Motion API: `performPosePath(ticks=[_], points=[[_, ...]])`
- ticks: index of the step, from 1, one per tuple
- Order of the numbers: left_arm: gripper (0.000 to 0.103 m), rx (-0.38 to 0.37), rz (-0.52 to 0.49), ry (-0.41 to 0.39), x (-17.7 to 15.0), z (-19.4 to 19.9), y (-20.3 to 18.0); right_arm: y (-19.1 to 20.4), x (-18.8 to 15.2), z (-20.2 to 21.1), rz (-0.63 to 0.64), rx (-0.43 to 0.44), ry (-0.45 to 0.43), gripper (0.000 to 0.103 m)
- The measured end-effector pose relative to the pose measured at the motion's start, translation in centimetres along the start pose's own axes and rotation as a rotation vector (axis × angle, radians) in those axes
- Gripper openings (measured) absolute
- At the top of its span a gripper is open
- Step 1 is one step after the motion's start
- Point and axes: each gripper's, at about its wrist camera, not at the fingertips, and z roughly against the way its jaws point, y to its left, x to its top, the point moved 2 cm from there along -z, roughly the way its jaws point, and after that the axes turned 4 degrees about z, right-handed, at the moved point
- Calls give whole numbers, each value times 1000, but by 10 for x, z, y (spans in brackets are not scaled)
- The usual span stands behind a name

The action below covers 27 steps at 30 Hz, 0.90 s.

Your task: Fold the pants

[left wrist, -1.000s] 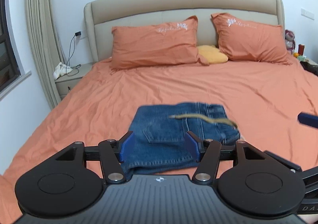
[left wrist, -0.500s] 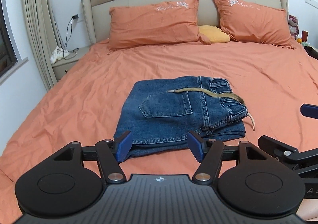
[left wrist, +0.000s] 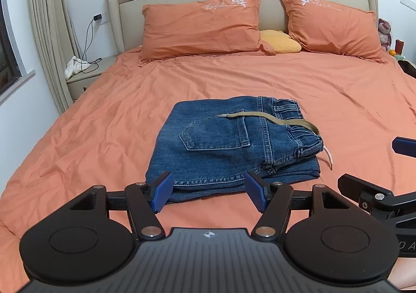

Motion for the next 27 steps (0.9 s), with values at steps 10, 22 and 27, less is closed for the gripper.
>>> performPosePath(ticks=[10, 22, 27], points=[[74, -6, -13, -1, 1, 2, -8, -3, 0, 4, -12, 8, -9, 97], [74, -6, -16, -2, 1, 3, -8, -6, -2, 8, -27, 12, -19, 97], [74, -5, -13, -1, 1, 3, -9, -8, -2, 9, -34, 11, -19, 97]])
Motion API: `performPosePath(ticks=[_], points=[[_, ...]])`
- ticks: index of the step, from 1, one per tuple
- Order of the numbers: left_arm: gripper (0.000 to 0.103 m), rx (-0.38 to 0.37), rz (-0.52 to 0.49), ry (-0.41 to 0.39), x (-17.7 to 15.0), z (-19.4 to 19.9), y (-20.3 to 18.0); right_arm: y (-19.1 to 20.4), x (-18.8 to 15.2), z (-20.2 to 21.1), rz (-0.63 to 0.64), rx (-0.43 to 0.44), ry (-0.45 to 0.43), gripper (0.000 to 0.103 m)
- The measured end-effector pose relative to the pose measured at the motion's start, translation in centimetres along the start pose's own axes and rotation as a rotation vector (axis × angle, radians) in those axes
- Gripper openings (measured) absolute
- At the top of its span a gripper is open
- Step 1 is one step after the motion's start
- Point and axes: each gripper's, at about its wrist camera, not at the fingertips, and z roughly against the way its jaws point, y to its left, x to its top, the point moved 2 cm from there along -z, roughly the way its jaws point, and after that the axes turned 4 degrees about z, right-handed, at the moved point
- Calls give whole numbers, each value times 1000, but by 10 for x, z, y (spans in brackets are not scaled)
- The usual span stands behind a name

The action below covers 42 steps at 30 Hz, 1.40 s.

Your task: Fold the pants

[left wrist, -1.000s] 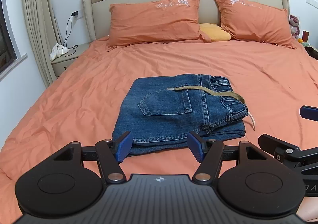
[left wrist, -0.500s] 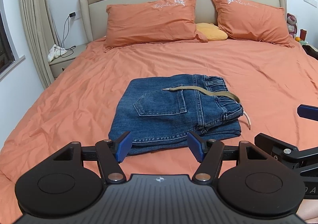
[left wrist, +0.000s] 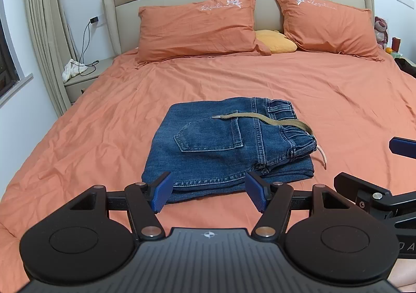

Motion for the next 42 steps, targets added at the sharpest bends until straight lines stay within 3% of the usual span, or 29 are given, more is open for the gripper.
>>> performPosePath(ticks=[42], points=[[75, -7, -28, -20, 4, 13, 3, -2, 0, 12, -5, 6, -18, 97]])
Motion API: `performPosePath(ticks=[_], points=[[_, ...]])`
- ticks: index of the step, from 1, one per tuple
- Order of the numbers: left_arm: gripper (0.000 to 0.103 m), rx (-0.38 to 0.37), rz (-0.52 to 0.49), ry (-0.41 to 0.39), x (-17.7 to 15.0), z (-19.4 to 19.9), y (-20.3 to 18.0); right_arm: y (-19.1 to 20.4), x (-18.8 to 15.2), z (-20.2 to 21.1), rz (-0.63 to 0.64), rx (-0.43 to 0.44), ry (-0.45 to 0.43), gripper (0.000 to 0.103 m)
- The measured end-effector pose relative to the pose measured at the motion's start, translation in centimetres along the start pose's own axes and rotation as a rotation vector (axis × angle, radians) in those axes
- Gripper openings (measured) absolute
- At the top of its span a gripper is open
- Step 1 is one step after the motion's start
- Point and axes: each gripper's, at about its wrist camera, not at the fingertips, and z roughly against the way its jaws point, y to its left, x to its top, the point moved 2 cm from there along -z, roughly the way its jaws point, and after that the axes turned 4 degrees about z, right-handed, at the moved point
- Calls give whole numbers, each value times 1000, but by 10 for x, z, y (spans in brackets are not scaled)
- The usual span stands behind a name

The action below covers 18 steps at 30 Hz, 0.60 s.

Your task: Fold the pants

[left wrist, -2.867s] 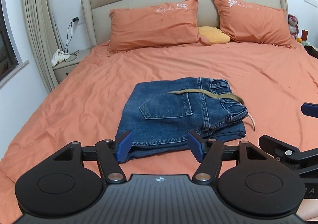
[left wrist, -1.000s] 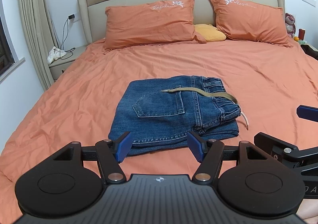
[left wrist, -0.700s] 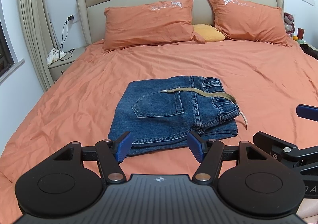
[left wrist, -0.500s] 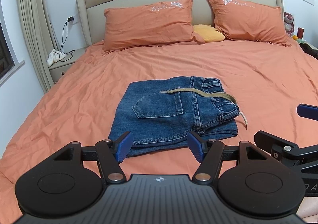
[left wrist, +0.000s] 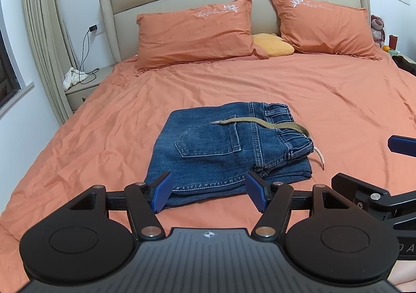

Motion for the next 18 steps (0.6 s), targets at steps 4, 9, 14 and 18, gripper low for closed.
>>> performPosePath(ticks=[4, 9, 14, 18], points=[[75, -4, -1, -2, 1, 1, 4, 0, 0, 1, 3, 2, 5, 97], [75, -7, -13, -8, 1, 2, 3, 0, 0, 2, 3, 3, 5, 97], [75, -10, -24, -17, 2, 4, 0, 0, 0, 2, 3, 2, 5, 97], [75, -12, -27, -23, 2, 5, 1, 0, 0, 3, -4, 3, 6, 97]])
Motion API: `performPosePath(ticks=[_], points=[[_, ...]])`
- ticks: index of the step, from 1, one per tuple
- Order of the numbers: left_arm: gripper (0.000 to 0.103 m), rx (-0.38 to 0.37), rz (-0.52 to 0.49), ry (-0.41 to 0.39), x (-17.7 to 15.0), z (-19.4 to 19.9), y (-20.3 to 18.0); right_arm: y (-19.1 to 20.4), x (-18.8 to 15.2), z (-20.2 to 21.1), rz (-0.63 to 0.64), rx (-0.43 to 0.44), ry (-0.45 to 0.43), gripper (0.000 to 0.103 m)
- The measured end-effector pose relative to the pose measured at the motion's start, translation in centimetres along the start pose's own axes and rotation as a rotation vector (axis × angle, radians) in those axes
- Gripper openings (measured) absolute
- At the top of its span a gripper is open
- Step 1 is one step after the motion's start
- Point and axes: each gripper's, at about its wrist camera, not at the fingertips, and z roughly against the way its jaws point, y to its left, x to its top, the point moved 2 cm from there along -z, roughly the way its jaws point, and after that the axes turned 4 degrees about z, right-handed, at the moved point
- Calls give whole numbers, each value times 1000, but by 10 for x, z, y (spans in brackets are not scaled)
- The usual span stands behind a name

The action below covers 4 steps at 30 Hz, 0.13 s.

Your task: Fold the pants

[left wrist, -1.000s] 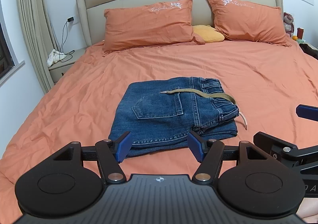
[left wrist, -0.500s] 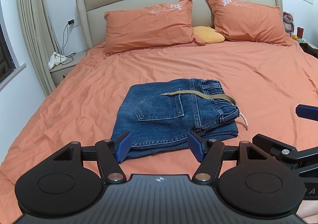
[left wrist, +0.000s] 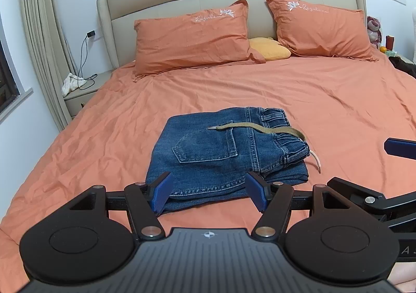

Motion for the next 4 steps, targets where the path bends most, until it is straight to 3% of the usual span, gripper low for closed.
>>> performPosePath(ticks=[4], points=[[75, -3, -2, 0, 0, 1, 0, 0, 0, 1, -2, 1, 1, 97]])
